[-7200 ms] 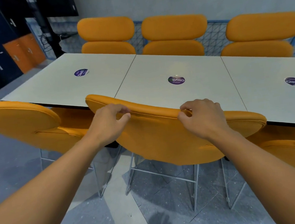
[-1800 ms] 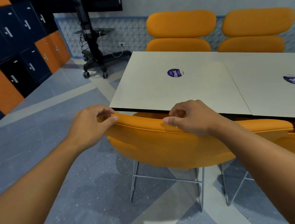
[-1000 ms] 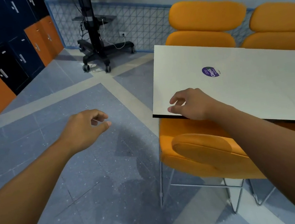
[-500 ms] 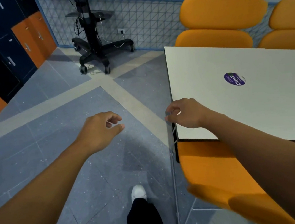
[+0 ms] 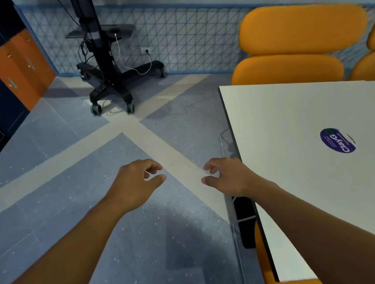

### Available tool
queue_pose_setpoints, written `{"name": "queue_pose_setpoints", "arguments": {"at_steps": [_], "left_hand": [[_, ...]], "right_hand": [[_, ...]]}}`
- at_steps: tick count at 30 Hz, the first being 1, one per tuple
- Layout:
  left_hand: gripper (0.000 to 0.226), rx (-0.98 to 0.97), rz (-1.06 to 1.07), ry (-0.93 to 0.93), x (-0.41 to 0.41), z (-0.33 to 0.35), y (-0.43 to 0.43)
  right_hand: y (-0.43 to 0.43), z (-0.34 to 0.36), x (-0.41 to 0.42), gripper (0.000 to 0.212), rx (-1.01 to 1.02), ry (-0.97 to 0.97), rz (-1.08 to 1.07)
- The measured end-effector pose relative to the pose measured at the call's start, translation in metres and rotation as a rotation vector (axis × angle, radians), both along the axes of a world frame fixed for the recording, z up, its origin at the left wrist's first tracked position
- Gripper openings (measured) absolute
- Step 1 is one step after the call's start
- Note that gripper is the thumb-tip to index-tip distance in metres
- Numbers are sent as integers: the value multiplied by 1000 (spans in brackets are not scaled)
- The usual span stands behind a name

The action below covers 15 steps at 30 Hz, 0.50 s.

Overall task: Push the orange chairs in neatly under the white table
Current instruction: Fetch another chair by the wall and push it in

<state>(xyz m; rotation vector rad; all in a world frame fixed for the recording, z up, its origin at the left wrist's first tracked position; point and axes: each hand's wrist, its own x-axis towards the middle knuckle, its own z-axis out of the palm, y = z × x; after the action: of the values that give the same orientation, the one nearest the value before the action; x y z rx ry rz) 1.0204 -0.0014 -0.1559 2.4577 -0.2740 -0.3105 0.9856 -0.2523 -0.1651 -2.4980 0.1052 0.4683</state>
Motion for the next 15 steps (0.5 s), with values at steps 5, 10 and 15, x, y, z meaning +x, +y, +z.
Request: {"name": "queue_pose_setpoints", "arguments": {"at_steps": [5, 10, 15], "left_hand": [[33, 25, -73, 18, 100, -12, 0], [31, 19, -169, 32, 220, -28, 5], [27, 5, -286, 49, 333, -33, 7]], "right_hand": [[1, -13, 79, 46, -25, 2, -61], [7, -30, 173, 45, -17, 6, -179], [16, -35, 260, 44, -37, 16, -300]]}}
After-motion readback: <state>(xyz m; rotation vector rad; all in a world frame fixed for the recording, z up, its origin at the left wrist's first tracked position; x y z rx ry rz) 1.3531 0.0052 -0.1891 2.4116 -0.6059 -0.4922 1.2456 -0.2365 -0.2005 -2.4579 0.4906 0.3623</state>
